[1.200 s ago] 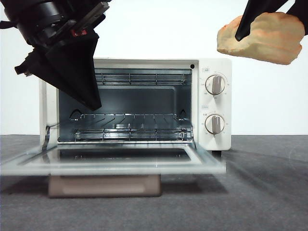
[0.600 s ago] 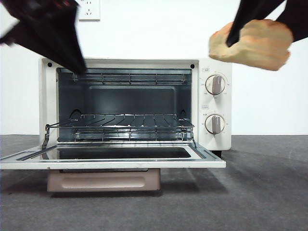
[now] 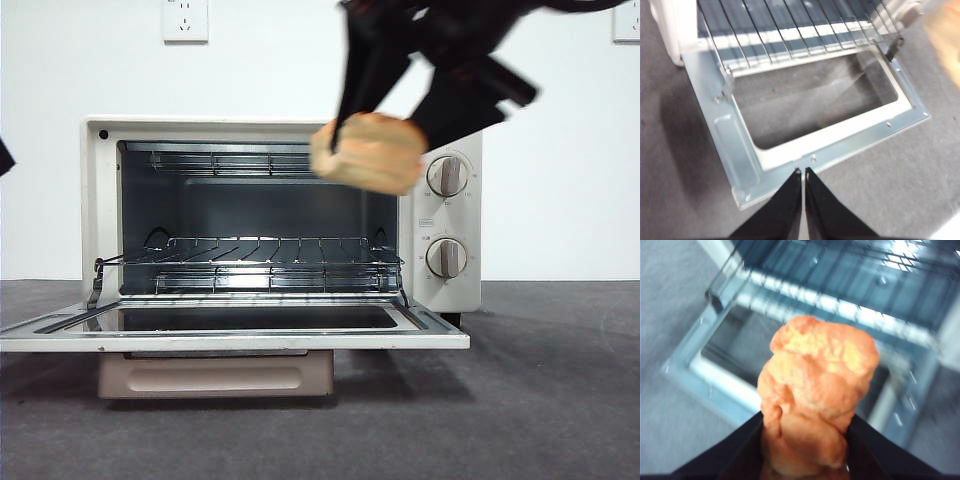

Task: The left arm flap open the oven, the right arm pick bread and place it into oven, the left arm flap close the oven

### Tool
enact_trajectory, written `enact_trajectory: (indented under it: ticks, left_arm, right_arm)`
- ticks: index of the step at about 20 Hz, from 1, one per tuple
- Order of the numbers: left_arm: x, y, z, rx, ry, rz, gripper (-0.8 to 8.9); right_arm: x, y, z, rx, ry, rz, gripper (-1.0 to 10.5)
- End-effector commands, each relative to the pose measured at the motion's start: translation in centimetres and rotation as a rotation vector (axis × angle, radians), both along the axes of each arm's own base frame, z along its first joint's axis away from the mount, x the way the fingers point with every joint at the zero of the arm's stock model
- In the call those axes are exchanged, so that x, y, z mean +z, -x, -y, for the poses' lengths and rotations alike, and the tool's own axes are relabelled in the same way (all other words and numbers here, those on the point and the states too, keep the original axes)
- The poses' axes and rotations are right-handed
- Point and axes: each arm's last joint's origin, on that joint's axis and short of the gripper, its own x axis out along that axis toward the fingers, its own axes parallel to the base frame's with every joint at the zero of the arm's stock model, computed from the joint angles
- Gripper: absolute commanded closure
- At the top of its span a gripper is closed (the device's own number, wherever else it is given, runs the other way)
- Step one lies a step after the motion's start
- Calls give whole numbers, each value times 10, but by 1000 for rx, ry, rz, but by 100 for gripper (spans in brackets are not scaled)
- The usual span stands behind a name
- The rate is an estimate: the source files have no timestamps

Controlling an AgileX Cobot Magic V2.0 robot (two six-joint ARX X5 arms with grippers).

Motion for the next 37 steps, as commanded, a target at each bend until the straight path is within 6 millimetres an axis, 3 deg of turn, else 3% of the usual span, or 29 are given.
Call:
enact_trajectory:
  ticks: [1, 8, 15, 18, 28, 33, 37]
  left_arm:
    - [2, 7, -3, 1, 14, 19, 798]
    - [10, 24, -7, 1, 30, 82, 798]
    - [9, 26, -7, -1, 28, 74, 798]
    - [9, 26, -7, -1, 28, 74, 798]
    - [9, 26, -7, -1, 28, 74, 798]
    - [9, 26, -7, 0, 28, 74, 798]
    - [10, 26, -7, 1, 28, 75, 798]
  right_arm:
    - [-3, -19, -20, 12, 25, 5, 742]
    - [-18, -75, -57, -58, 42, 31, 742]
    - [-37, -97, -65, -133, 43, 53, 720]
    - [-39, -98, -65, -140, 52, 51, 620]
    - [-35, -95, -62, -138, 60, 44, 528]
    - [-10, -82, -53, -129, 48, 59, 528]
    - [25, -55, -44, -74, 40, 98, 528]
